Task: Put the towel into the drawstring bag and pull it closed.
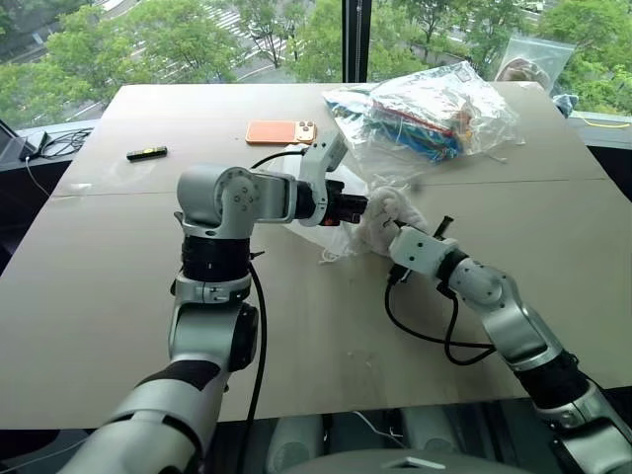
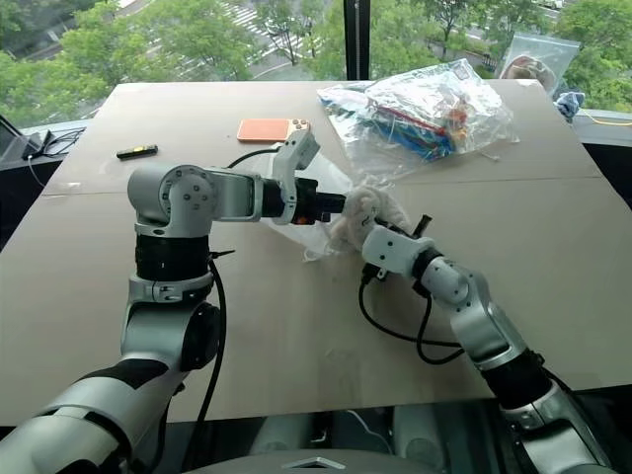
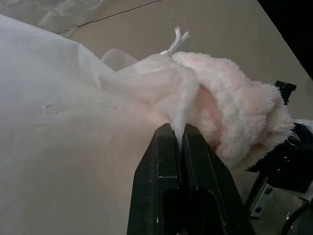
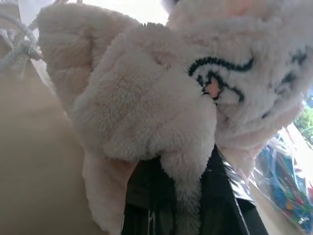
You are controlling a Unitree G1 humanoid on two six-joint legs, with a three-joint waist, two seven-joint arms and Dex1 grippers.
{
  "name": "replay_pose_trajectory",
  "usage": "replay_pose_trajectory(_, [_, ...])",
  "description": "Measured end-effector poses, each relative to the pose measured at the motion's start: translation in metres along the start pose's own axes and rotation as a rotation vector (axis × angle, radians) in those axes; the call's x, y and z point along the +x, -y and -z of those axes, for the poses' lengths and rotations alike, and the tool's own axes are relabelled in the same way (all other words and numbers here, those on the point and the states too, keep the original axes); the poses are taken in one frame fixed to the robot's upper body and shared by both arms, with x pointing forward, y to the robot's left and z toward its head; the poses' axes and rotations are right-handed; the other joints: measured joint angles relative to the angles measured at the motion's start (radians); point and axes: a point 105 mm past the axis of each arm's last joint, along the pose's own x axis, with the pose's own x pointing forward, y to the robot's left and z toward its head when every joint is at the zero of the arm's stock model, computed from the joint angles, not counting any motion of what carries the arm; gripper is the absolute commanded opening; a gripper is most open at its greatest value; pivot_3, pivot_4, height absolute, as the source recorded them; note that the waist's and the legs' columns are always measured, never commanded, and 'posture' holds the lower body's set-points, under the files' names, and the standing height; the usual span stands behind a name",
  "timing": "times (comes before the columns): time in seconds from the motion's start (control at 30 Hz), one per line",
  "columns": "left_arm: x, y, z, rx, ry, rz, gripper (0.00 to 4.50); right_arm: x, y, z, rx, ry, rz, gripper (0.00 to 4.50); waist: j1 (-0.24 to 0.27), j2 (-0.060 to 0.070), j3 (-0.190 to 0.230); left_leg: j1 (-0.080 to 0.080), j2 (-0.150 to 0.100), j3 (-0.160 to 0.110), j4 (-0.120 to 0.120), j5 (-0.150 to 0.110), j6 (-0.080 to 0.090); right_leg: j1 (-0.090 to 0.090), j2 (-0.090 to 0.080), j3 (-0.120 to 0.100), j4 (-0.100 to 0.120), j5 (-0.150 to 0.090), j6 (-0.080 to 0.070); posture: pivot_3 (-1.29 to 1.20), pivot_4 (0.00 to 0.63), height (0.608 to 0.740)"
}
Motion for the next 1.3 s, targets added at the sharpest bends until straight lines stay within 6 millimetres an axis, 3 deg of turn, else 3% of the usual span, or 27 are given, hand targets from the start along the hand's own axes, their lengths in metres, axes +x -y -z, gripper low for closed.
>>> replay_pose_trajectory(0.2, [-0.003, 0.007, 0.000, -0.005, 0.024, 0.026, 0.00, 0.029, -0.021, -0.031, -0.027, 0.159, -0.131, 0.06, 0.000, 0.000, 0.000, 0.000, 0.000, 0.000, 0.000, 0.000, 0.000, 0.000, 0.000, 0.000, 0.000, 0.000, 0.000, 0.00, 0.150, 0.740])
replay_pose_trajectory(0.3, [-0.004, 0.003, 0.012, -0.032, 0.003, 0.022, 0.00, 0.035, -0.024, -0.031, -0.011, 0.165, -0.145, 0.06, 0.001, -0.001, 0.001, 0.000, 0.000, 0.000, 0.000, 0.000, 0.000, 0.000, -0.001, 0.000, 0.000, 0.000, 0.000, 0.00, 0.150, 0.740])
replay_pose_trajectory(0.47, [-0.013, -0.001, 0.019, -0.025, 0.035, 0.016, 0.00, 0.044, -0.020, -0.032, 0.188, 0.176, -0.108, 0.06, 0.000, -0.001, 0.001, 0.000, 0.000, -0.001, 0.000, 0.000, 0.000, 0.000, -0.001, -0.001, 0.000, 0.000, 0.000, 0.00, 0.150, 0.740])
replay_pose_trajectory(0.7, [-0.026, -0.015, 0.036, -0.052, 0.024, -0.019, 0.00, 0.038, -0.008, -0.010, 0.288, 0.103, -0.071, 0.06, 0.001, -0.001, 0.001, 0.000, 0.000, -0.001, 0.000, 0.000, 0.000, 0.000, -0.002, -0.001, 0.000, 0.000, 0.000, 0.00, 0.150, 0.740])
replay_pose_trajectory(0.8, [-0.027, -0.017, 0.039, -0.060, 0.024, -0.026, 0.00, 0.034, -0.015, -0.008, 0.412, 0.097, -0.127, 0.06, 0.001, -0.001, 0.001, 0.000, 0.000, -0.002, 0.000, 0.000, 0.000, 0.001, -0.002, -0.001, 0.000, 0.000, 0.000, 0.00, 0.150, 0.740])
replay_pose_trajectory(0.93, [-0.038, -0.039, 0.032, -0.128, 0.089, -0.106, 0.00, -0.001, -0.019, -0.012, 0.553, 0.138, -0.266, 0.06, 0.004, 0.000, 0.001, 0.000, -0.001, -0.002, 0.000, 0.000, 0.000, 0.001, -0.003, -0.002, 0.000, 0.000, 0.000, 0.00, 0.150, 0.740])
replay_pose_trajectory(1.0, [-0.045, -0.053, 0.030, -0.158, 0.114, -0.163, 0.00, -0.019, -0.012, -0.015, 0.532, 0.148, -0.308, 0.06, 0.004, -0.001, 0.002, 0.000, -0.001, -0.003, 0.000, 0.000, 0.000, 0.001, -0.003, -0.002, 0.000, 0.000, 0.000, 0.00, 0.150, 0.740])
replay_pose_trajectory(1.07, [-0.047, -0.060, 0.028, -0.160, 0.125, -0.197, 0.00, -0.034, -0.002, -0.007, 0.322, 0.080, -0.321, 0.06, 0.004, 0.000, 0.003, 0.000, -0.002, -0.003, 0.000, -0.002, 0.003, 0.001, -0.003, -0.002, 0.000, 0.000, 0.000, 0.00, 0.150, 0.740])
replay_pose_trajectory(1.1, [-0.047, -0.063, 0.027, -0.163, 0.132, -0.214, 0.00, -0.043, 0.003, 0.003, 0.121, 0.007, -0.333, 0.06, 0.004, 0.000, 0.003, 0.000, -0.002, -0.003, 0.000, -0.002, 0.003, 0.001, -0.003, -0.003, -0.001, 0.000, 0.000, 0.00, 0.150, 0.740])
replay_pose_trajectory(1.13, [-0.048, -0.065, 0.027, -0.165, 0.133, -0.219, 0.00, -0.045, 0.004, 0.008, 0.058, -0.019, -0.338, 0.06, 0.004, 0.000, 0.003, 0.000, -0.002, -0.003, -0.001, -0.002, 0.003, 0.001, -0.003, -0.003, 0.000, 0.000, 0.000, 0.00, 0.150, 0.740])
replay_pose_trajectory(1.23, [-0.045, -0.066, 0.026, -0.149, 0.133, -0.226, 0.00, -0.051, -0.010, 0.018, -0.225, -0.069, -0.409, 0.06, 0.001, -0.002, 0.004, 0.000, -0.001, -0.003, -0.001, 0.000, 0.000, 0.001, -0.002, -0.002, 0.000, 0.000, 0.000, 0.00, 0.150, 0.740])
replay_pose_trajectory(1.3, [-0.041, -0.063, 0.027, -0.130, 0.123, -0.218, 0.00, -0.051, -0.021, 0.018, -0.286, -0.057, -0.437, 0.06, 0.001, -0.002, 0.004, 0.000, -0.001, -0.003, -0.001, 0.000, 0.000, 0.001, -0.002, -0.002, 0.000, 0.000, 0.000, 0.00, 0.150, 0.740])
